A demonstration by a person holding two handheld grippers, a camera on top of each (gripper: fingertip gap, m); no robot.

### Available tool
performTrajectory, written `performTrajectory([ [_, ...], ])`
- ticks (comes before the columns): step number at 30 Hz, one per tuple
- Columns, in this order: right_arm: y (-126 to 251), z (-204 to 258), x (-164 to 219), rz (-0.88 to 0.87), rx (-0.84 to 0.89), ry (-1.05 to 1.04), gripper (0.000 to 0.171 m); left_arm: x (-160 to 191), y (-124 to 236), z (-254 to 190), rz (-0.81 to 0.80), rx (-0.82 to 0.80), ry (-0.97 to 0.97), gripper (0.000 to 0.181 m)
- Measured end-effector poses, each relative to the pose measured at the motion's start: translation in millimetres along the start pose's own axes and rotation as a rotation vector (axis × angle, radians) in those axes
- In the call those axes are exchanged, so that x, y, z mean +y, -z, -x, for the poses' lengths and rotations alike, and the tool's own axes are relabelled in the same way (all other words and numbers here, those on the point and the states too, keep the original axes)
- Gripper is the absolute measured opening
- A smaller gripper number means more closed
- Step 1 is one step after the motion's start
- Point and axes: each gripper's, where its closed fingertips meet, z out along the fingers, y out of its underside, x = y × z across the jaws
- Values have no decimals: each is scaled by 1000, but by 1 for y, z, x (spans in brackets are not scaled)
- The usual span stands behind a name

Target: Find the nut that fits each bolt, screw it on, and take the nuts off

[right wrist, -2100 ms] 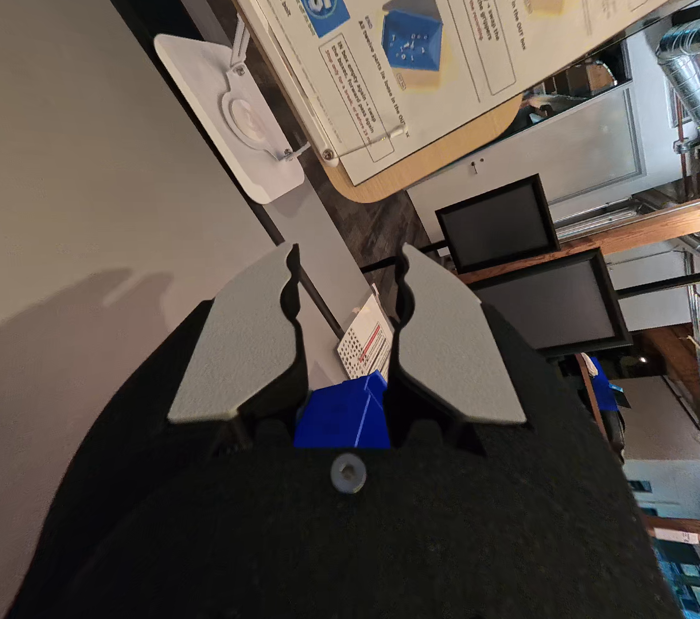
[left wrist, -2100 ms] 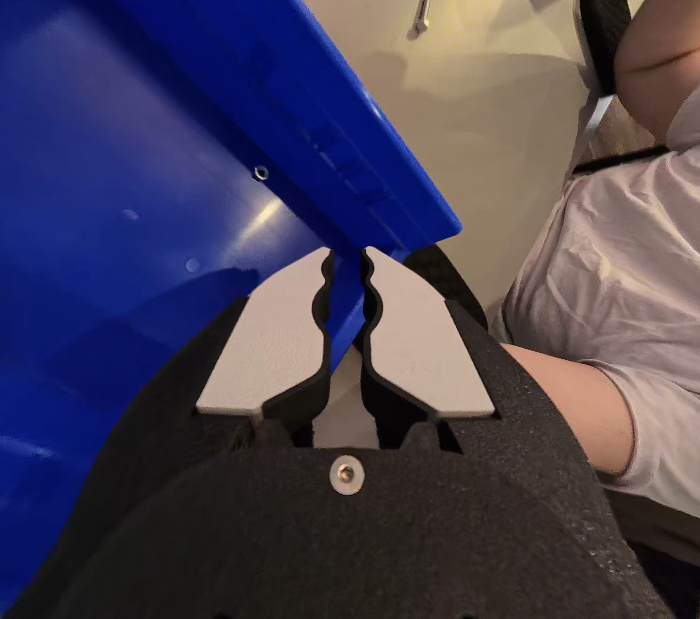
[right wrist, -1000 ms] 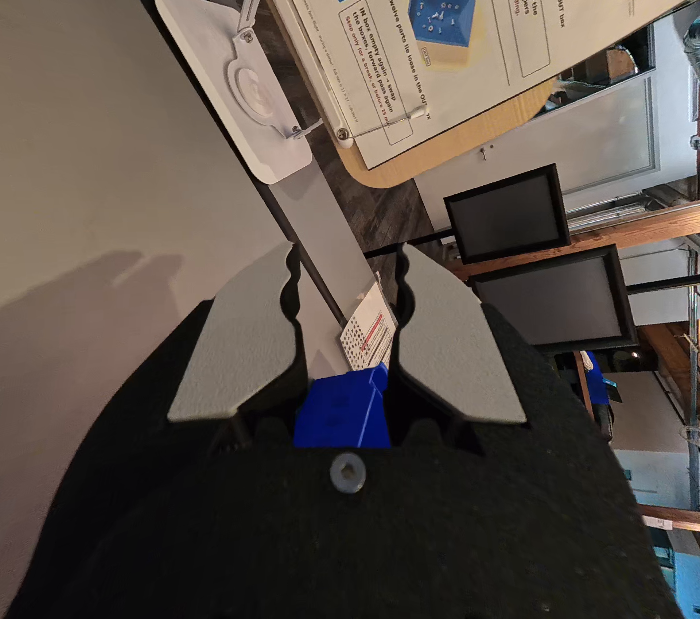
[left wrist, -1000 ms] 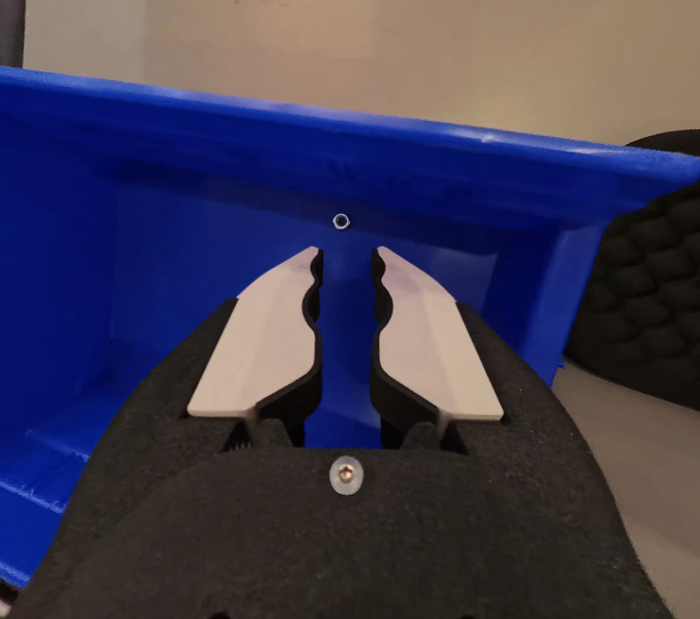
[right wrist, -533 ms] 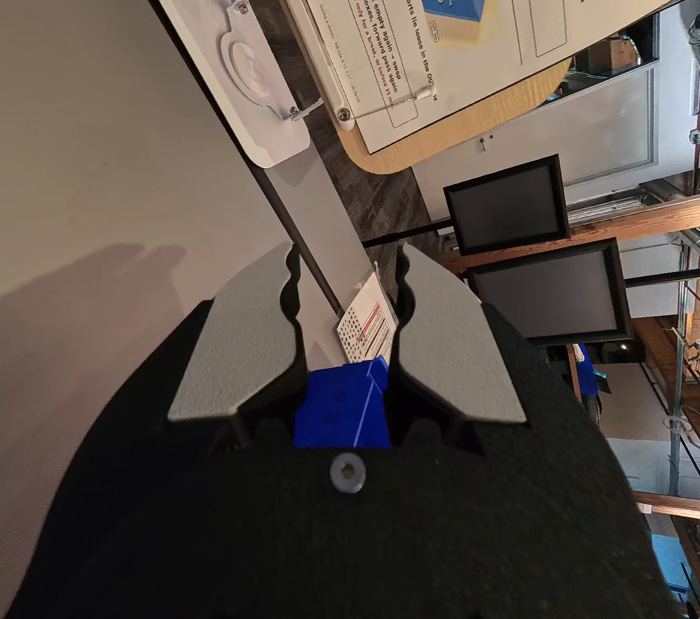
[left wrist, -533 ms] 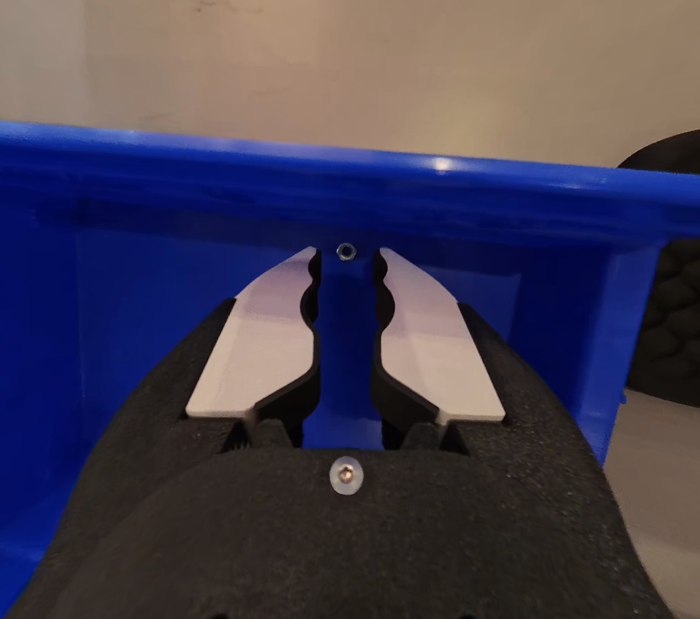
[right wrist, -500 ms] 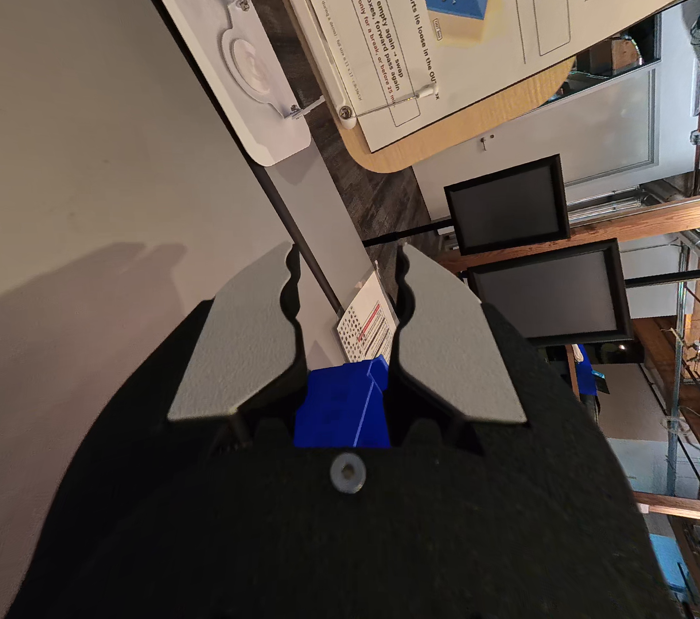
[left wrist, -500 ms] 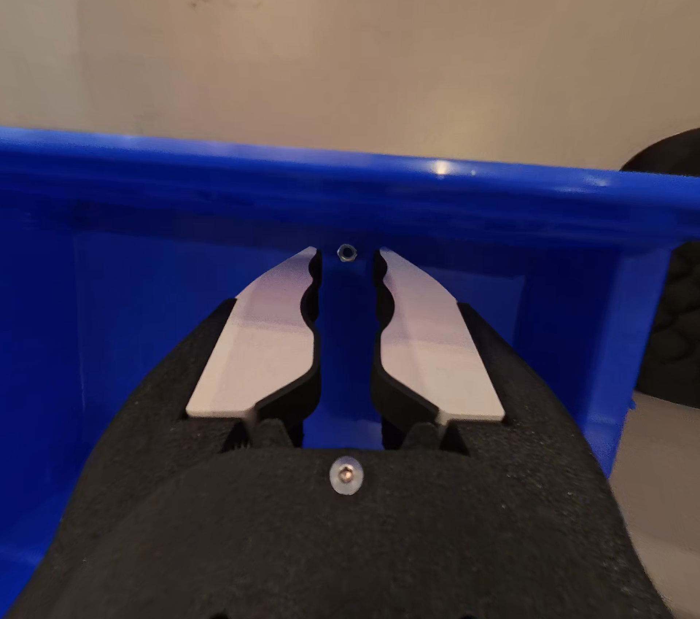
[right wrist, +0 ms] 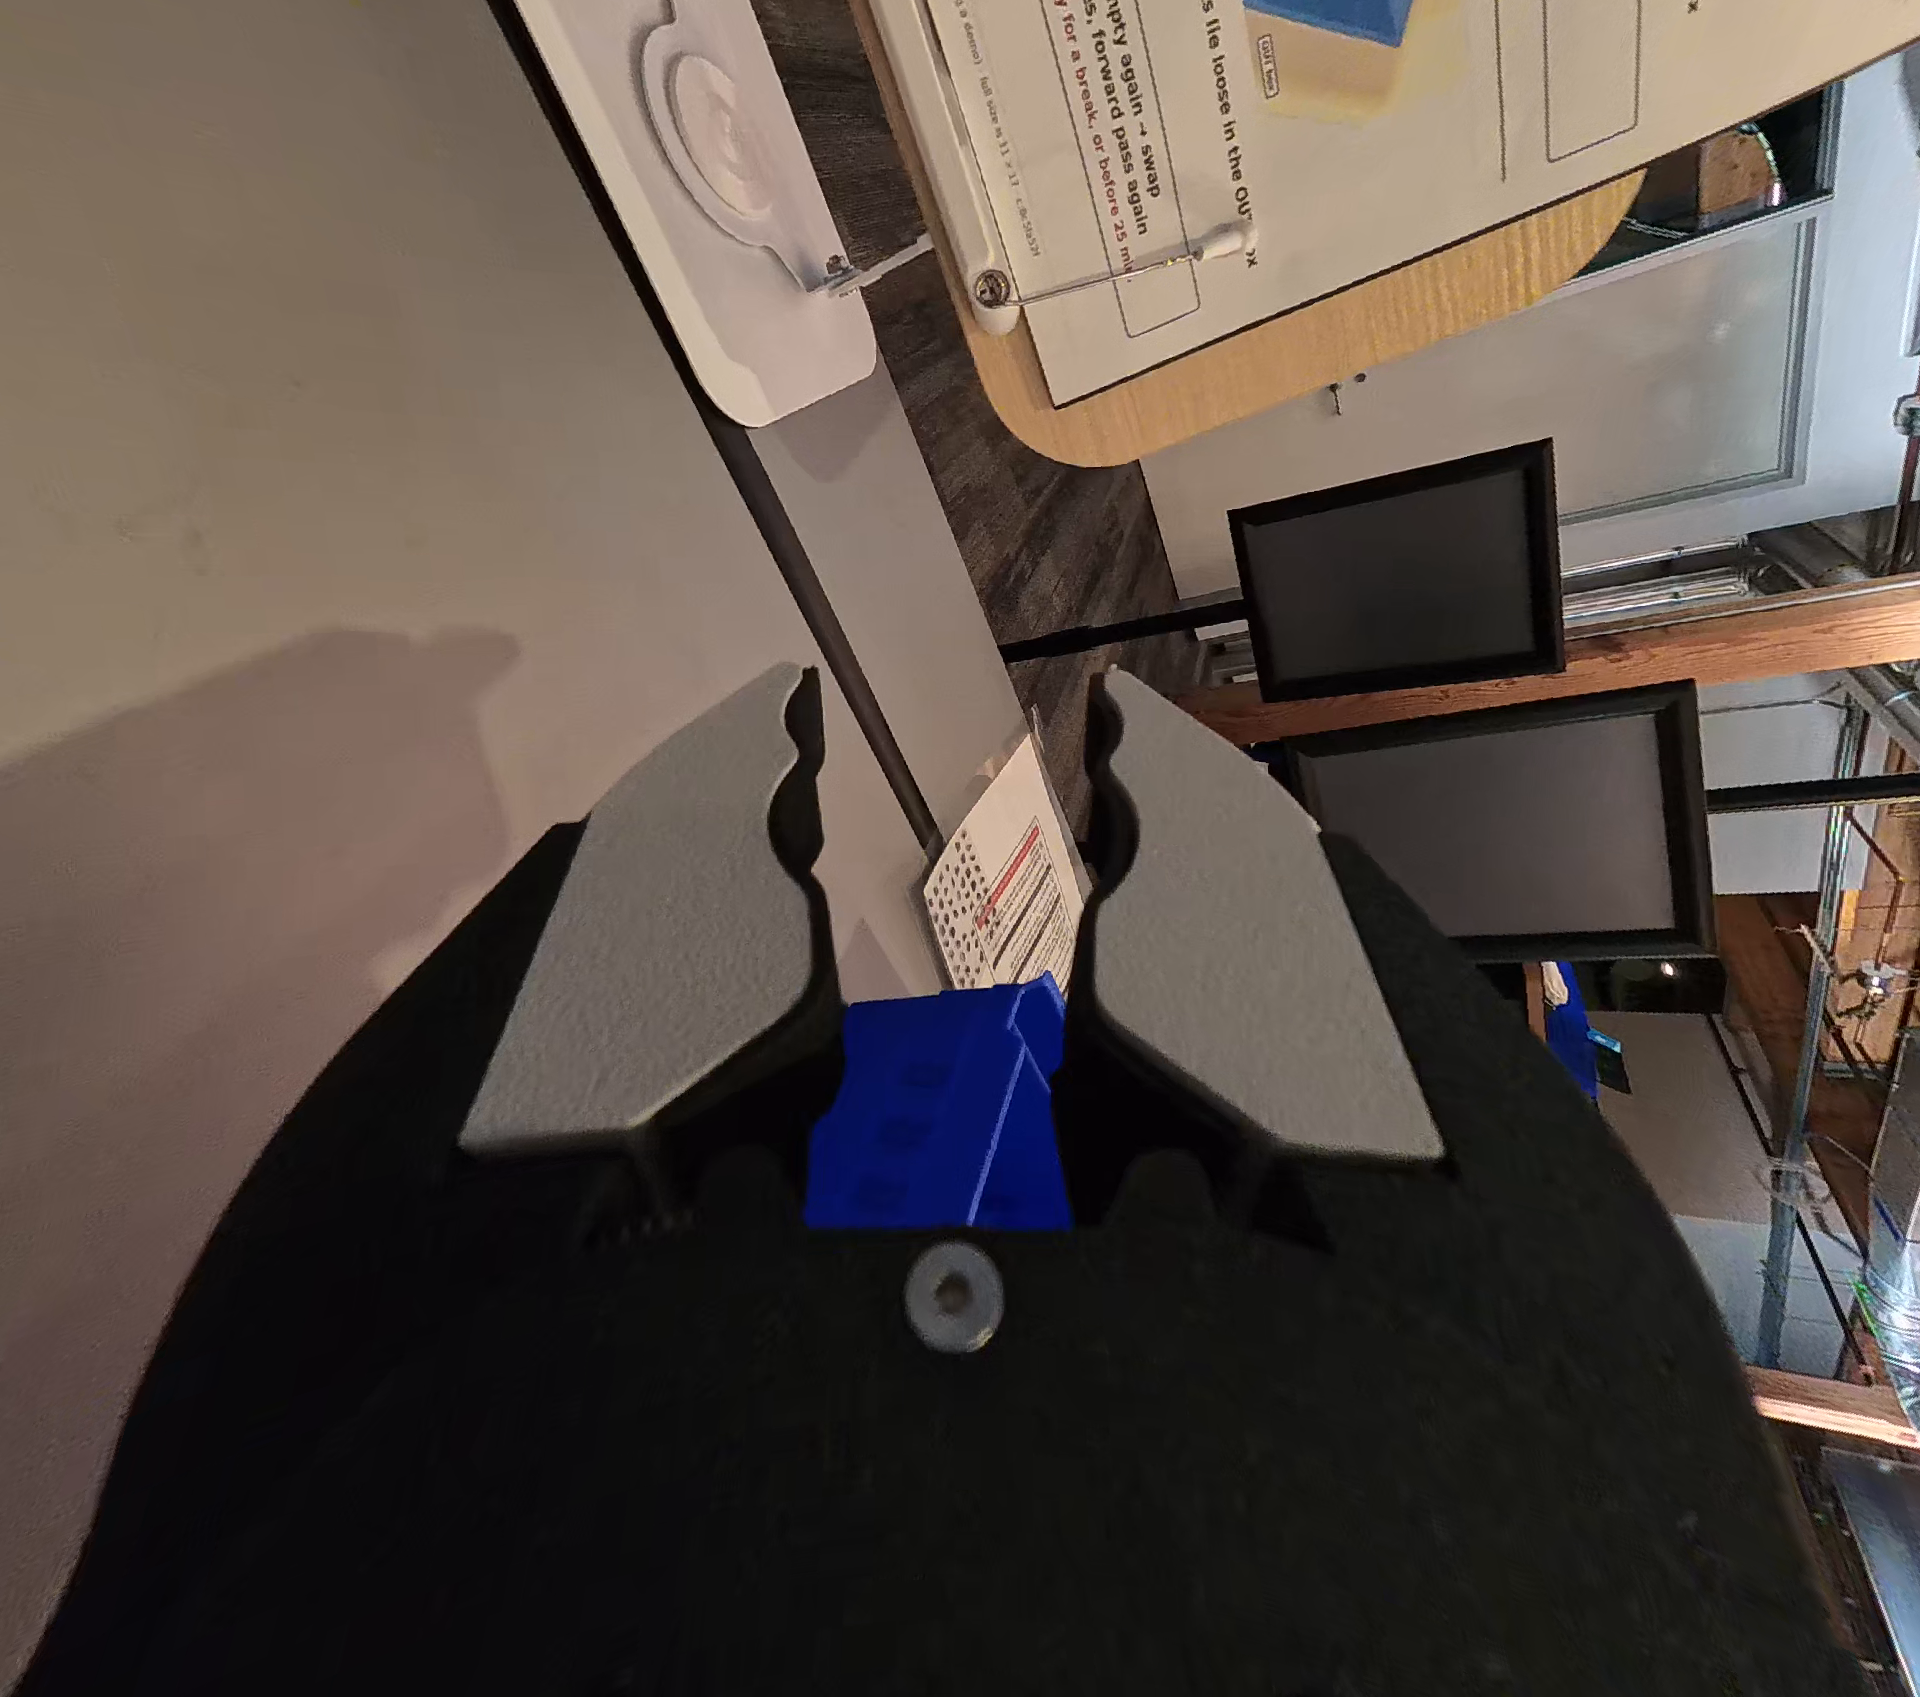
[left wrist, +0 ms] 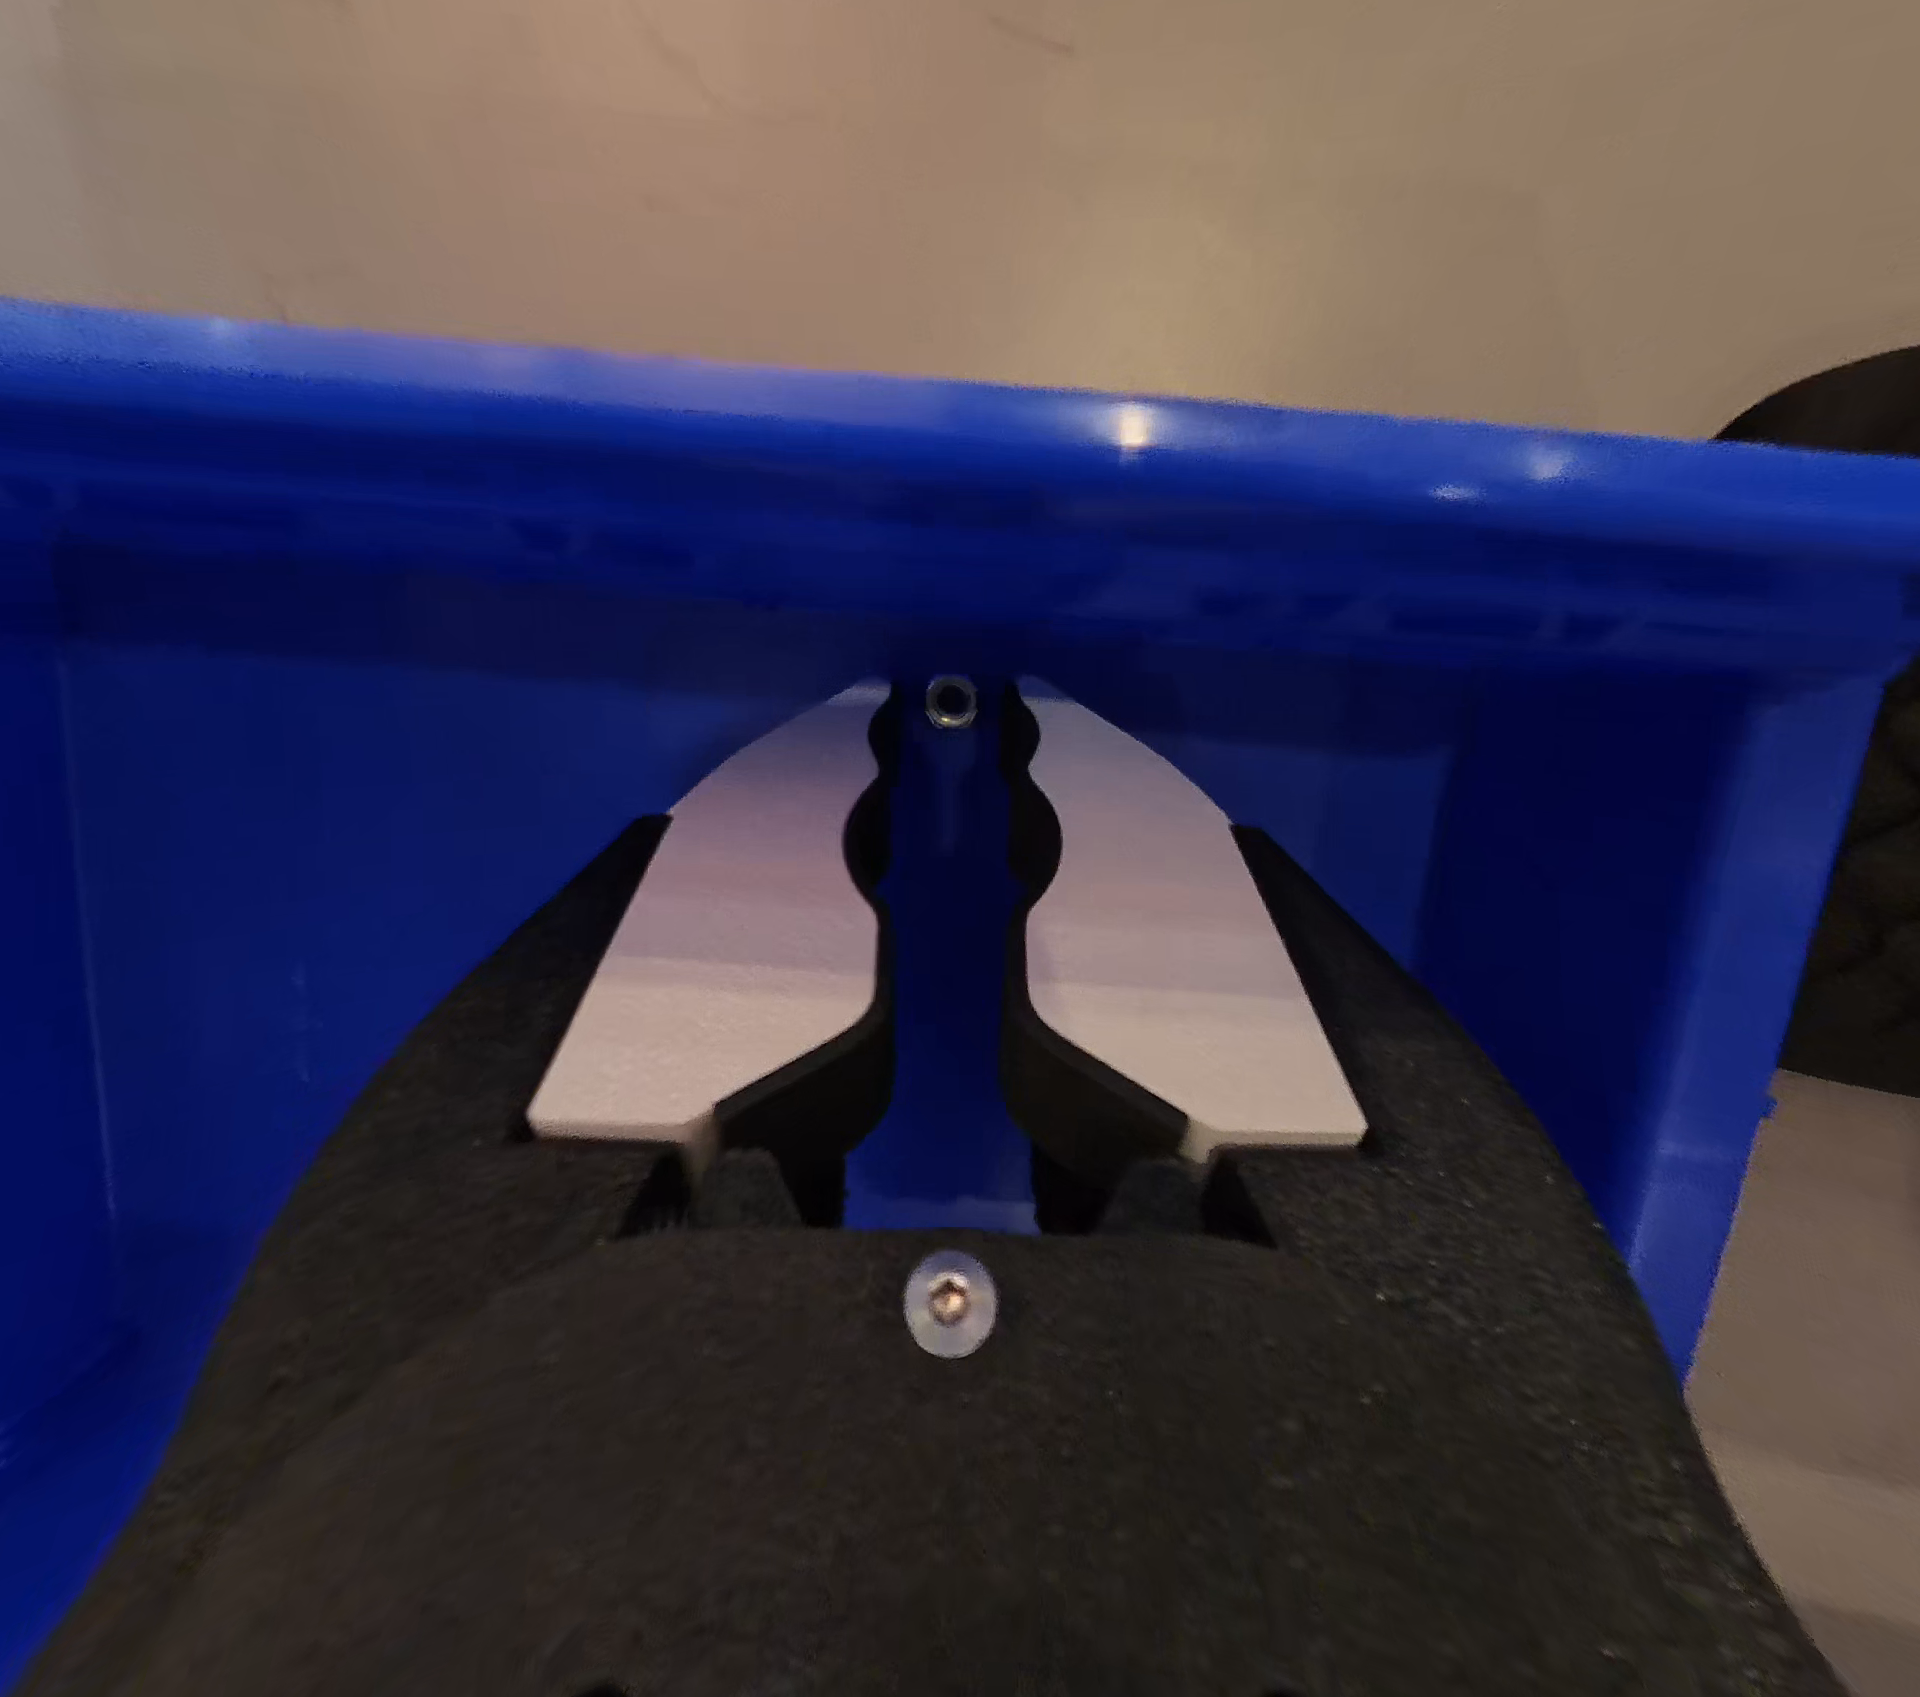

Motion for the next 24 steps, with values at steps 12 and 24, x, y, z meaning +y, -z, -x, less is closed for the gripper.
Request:
performTrajectory([
  [12, 1, 0, 1, 5, -10, 9, 48, 7, 32, 19, -40, -164, 50, 11],
  [24, 18, -17, -3, -40, -22, -38, 48, -195, 115, -47, -353, -224, 114, 11],
])
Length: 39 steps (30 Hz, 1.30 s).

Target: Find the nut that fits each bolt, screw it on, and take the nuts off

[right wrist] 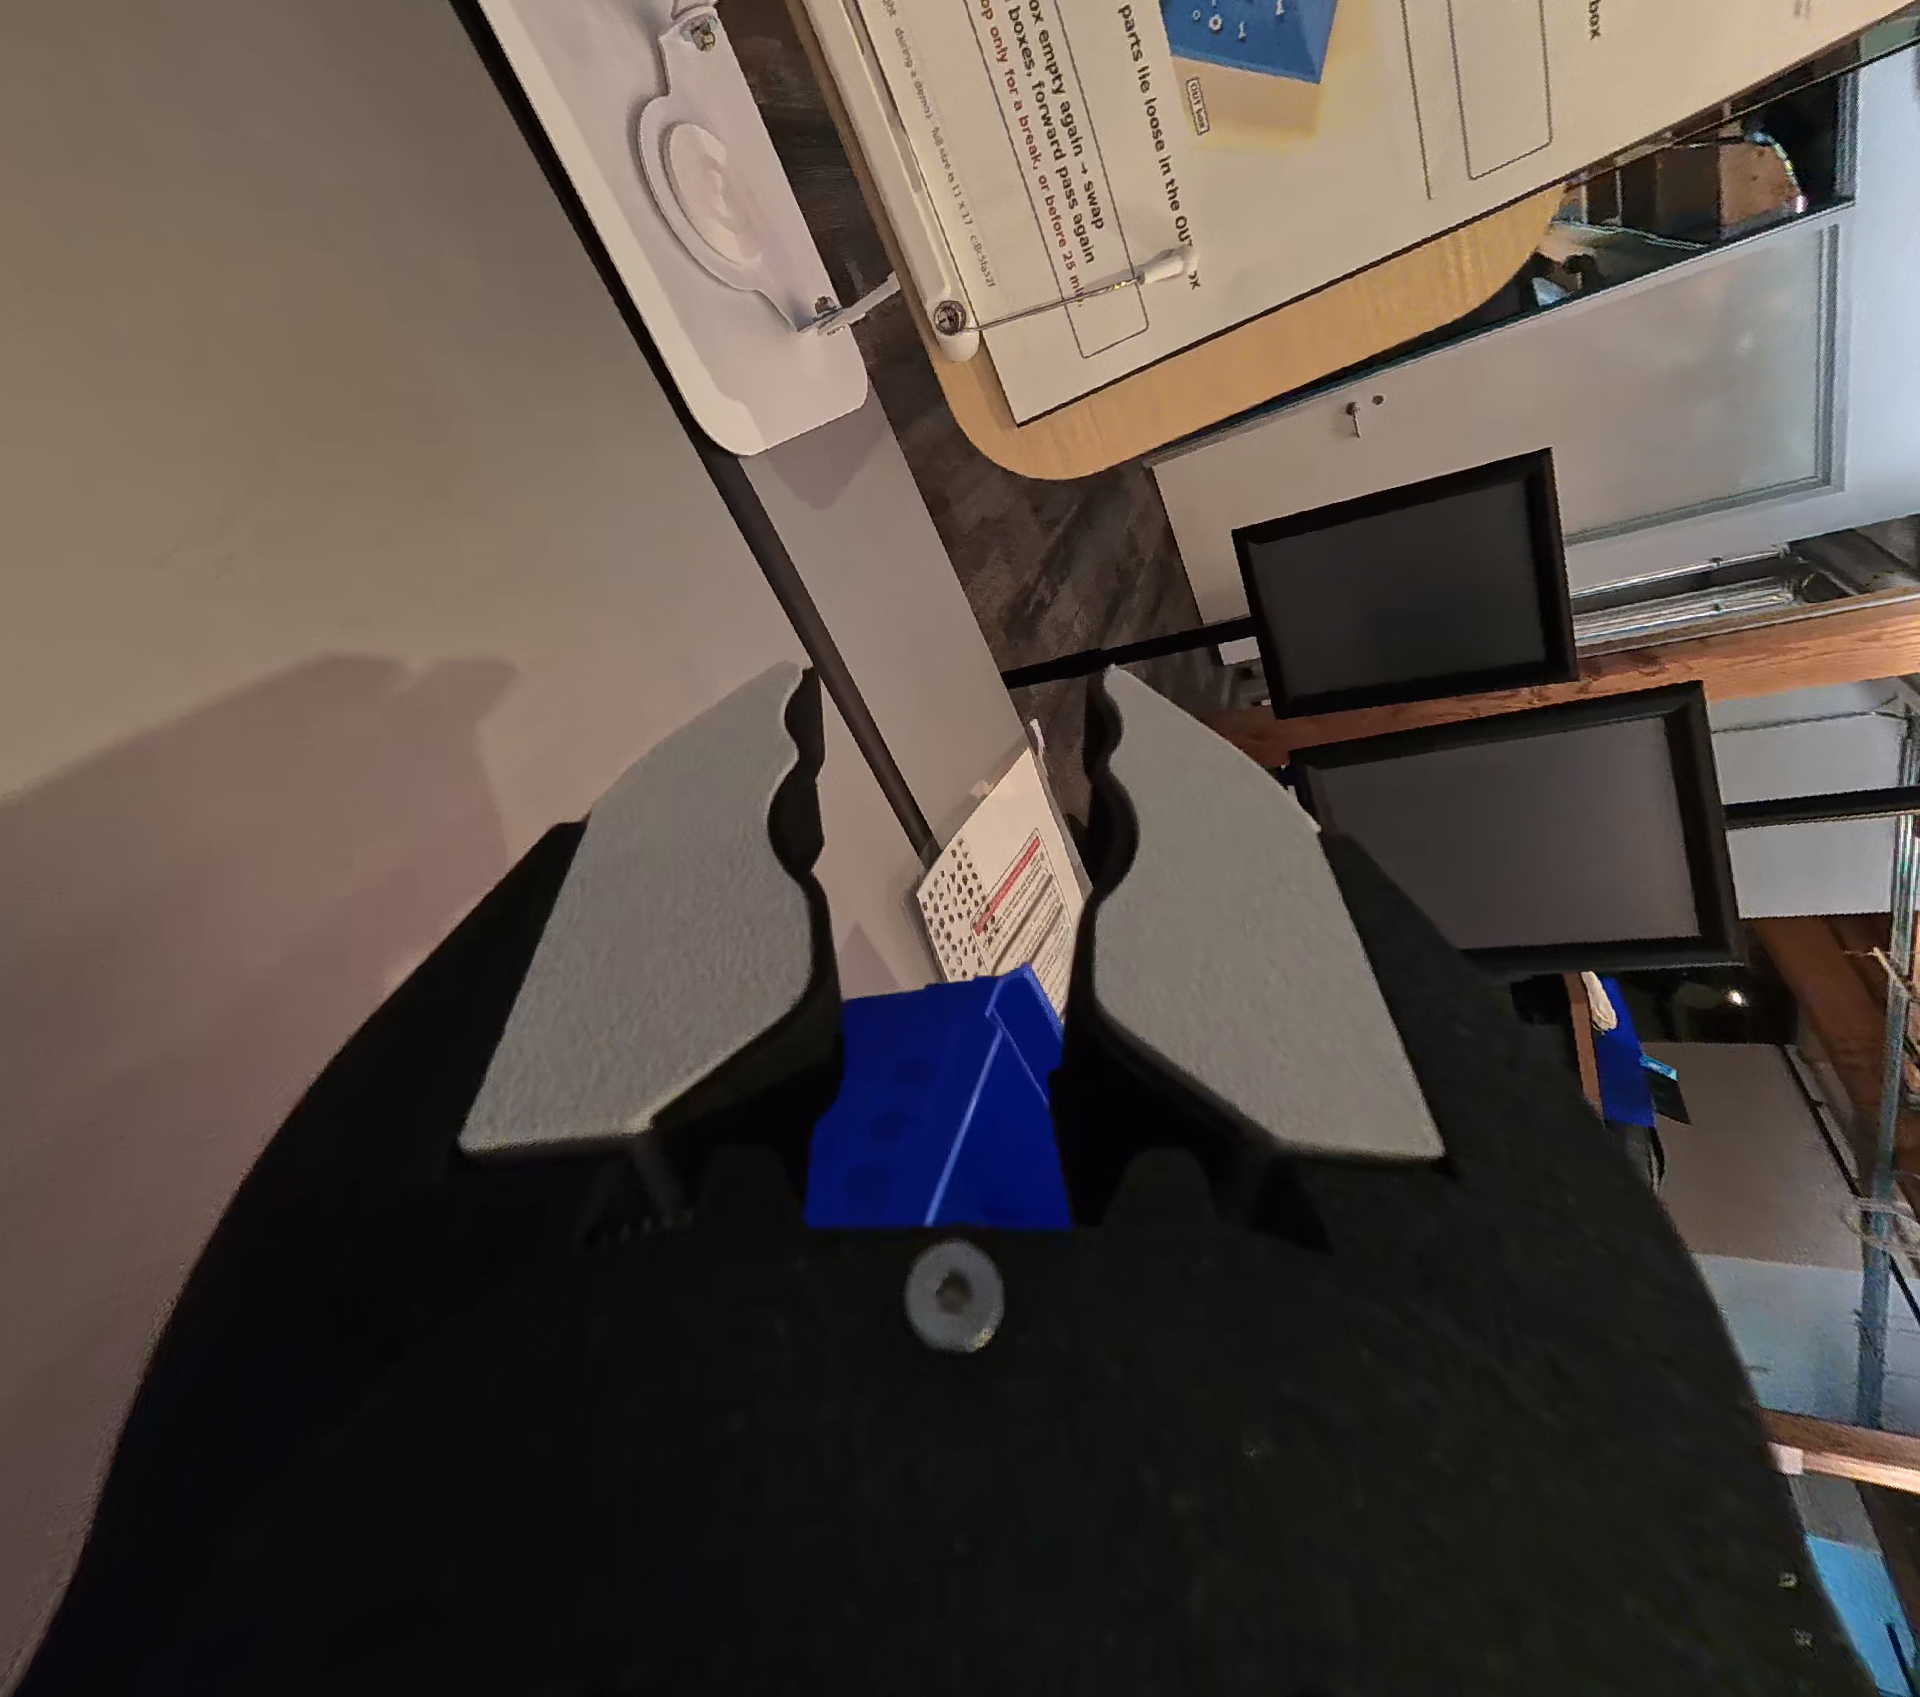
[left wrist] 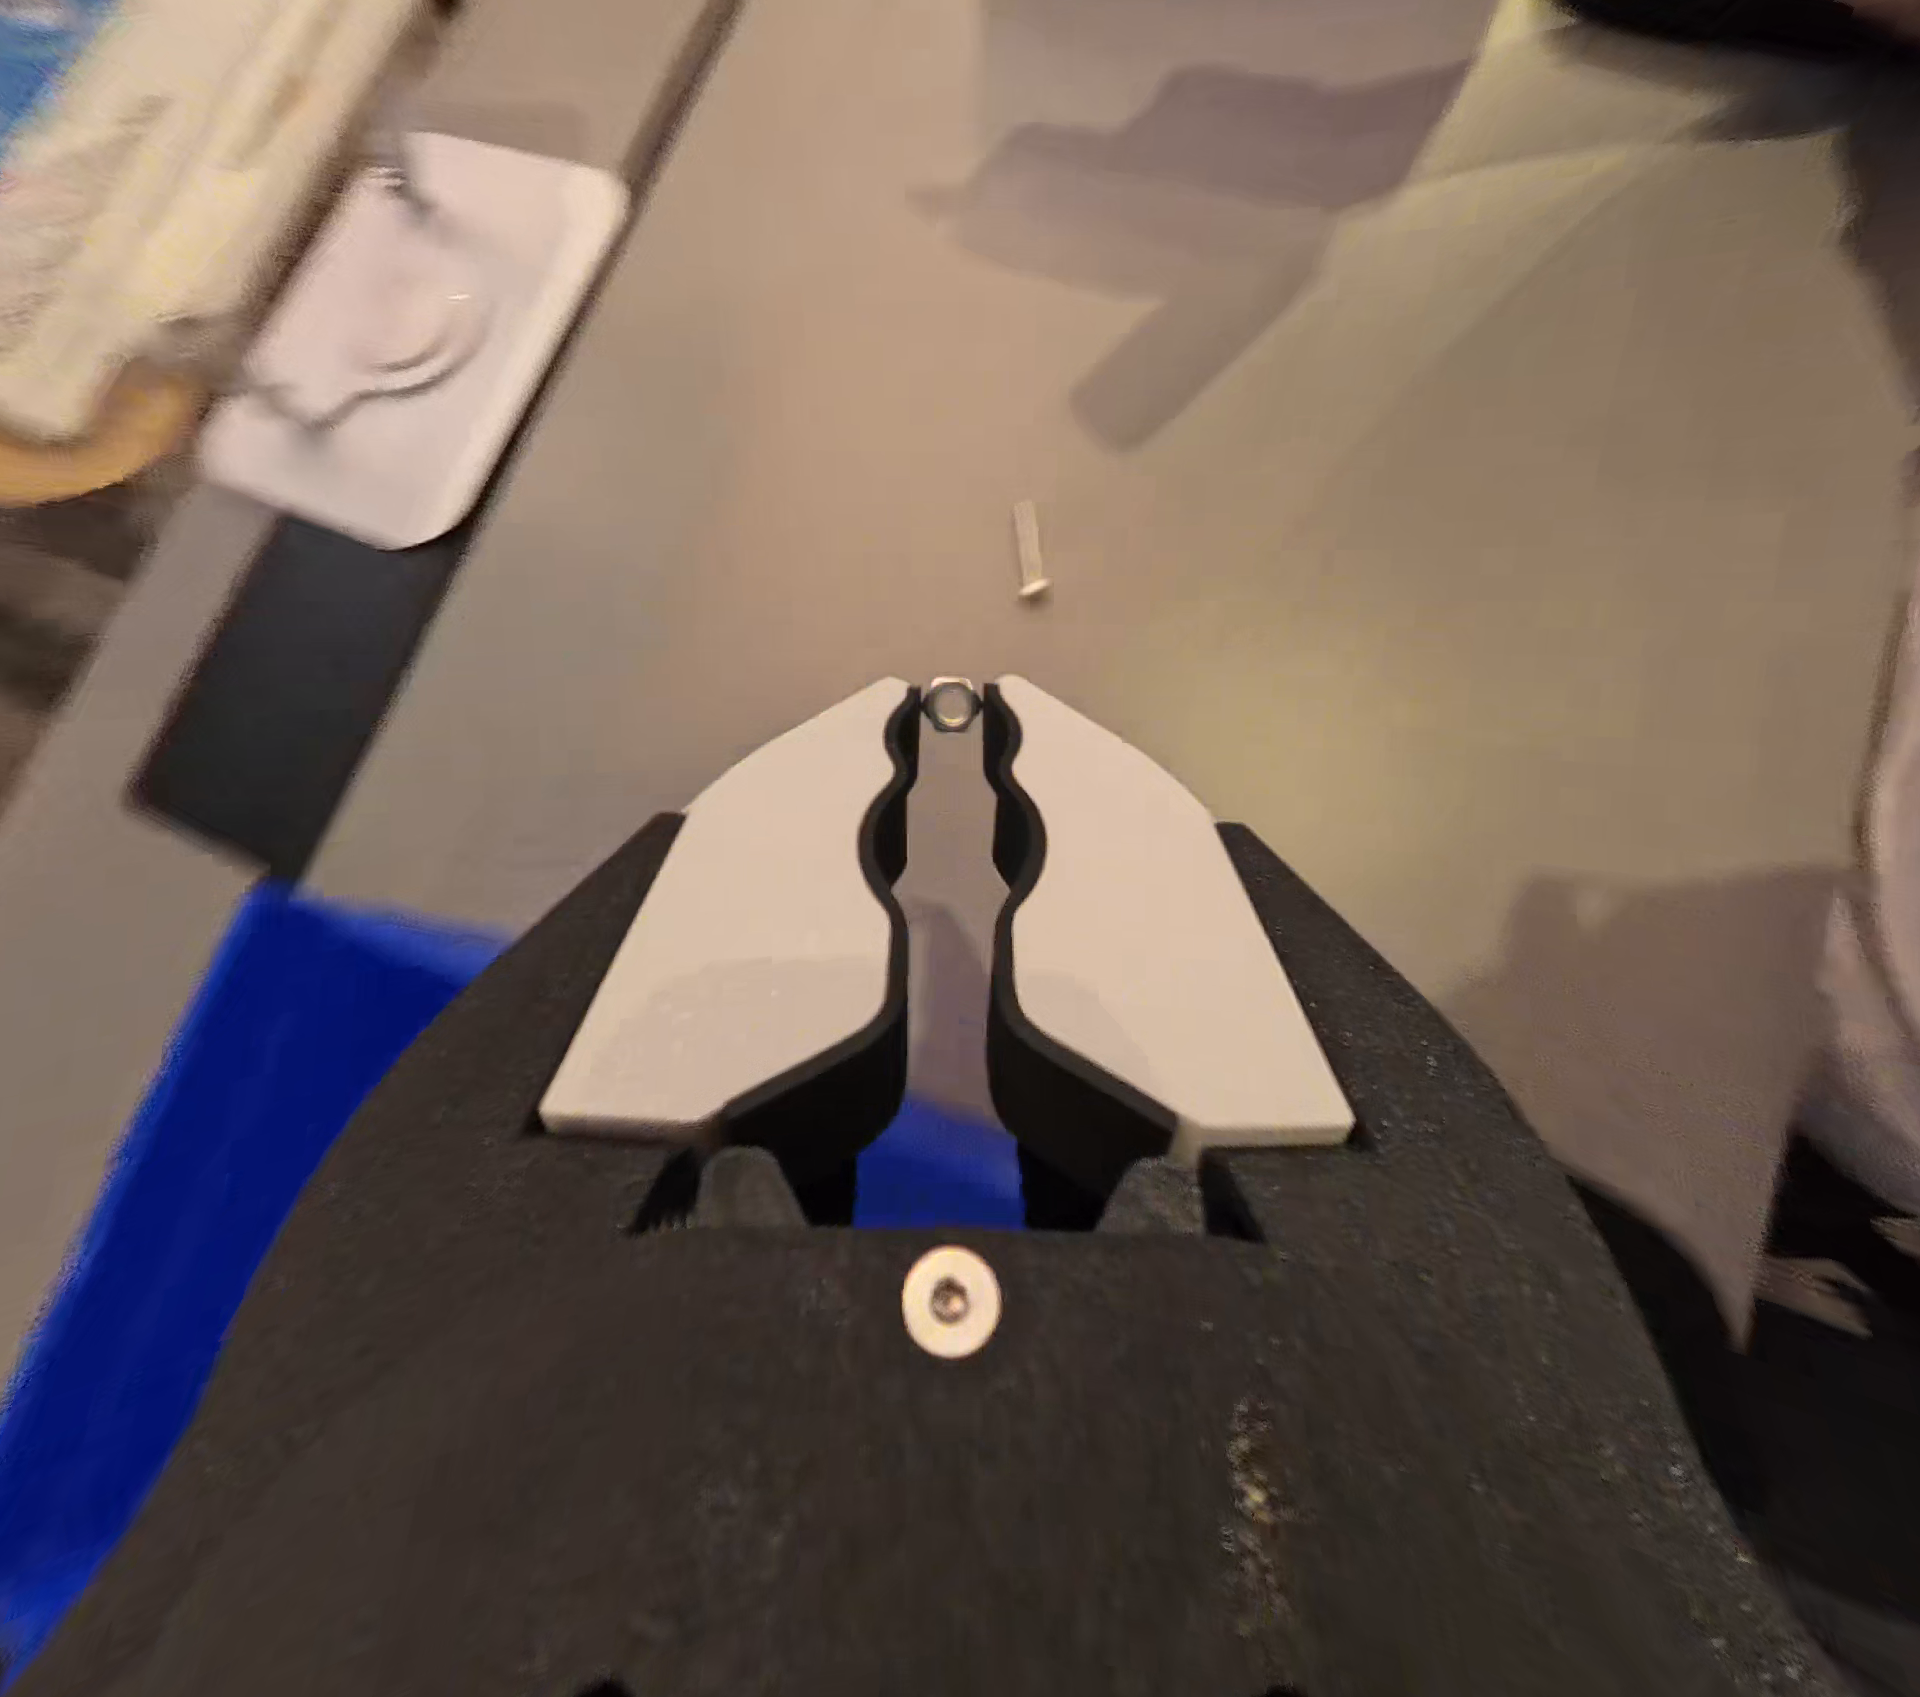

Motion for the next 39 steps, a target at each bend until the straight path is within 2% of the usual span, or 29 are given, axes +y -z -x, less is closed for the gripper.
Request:
performTrajectory([
  [2, 4, -3, 3, 1, -2, -3, 48, -12, -56, -23, 49, 42, -13, 11],
  [6, 12, -19, 11, -16, 7, -104, 45, -9, -164, -51, 208, 113, -65, 11],
  [10, 18, -38, 22, -92, -52, -307, 45, -18, -218, -52, 231, 137, -24, 10],
  [13, 23, -60, 43, -59, 20, -317, 46, -11, -238, -51, 311, 153, -32, 10],
  [21, 30, -85, 64, -51, 64, -367, 49, -1, -249, -51, 412, 170, -49, 10],
  [29, 34, -92, 70, -53, 67, -363, 49, -1, -253, -53, 395, 202, 1, 14],
  [30, 35, -94, 71, -55, 71, -366, 49, -4, -250, -51, 380, 191, 8, 24],
  [34, 43, -99, 70, -72, 79, -365, 49, -20, -222, -38, 235, 144, 69, 28],
  [37, 49, -104, 69, -88, 96, -364, 50, -8, -193, -25, 203, 41, 99, 28],
  [39, 51, -106, 68, -101, 97, -372, 49, 9, -185, -26, 224, 34, 156, 22],
])
